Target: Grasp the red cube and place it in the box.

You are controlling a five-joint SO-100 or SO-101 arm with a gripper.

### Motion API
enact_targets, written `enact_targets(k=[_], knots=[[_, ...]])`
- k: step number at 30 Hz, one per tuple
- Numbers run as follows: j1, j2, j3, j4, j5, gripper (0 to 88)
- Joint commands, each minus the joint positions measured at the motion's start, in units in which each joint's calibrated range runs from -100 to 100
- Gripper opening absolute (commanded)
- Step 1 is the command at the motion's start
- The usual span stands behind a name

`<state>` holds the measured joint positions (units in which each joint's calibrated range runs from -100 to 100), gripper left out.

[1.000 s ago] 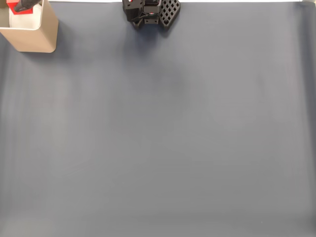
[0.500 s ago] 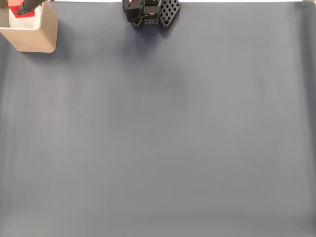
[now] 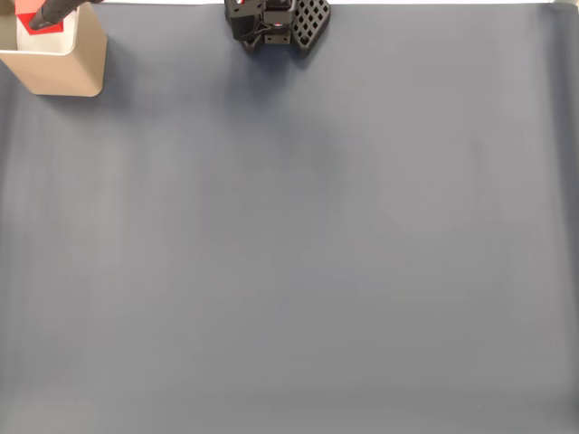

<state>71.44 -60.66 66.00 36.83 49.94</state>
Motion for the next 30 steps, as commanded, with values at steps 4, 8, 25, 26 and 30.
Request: enact_targets(k=[4,8,25,26,30], knots=[[-0.2,0.4,-0.3,-1.8,0.3,0.6],[-0.1,0.5,-0.3,-1.8,0.3,8.7],[0.2,-0.3,0.1,-1.1,0.7,40.1],[0.2,-0.3,0.1,-1.1,0.7,40.2],[0.2,-0.5,0.2,-1.1,0.6,40.2]])
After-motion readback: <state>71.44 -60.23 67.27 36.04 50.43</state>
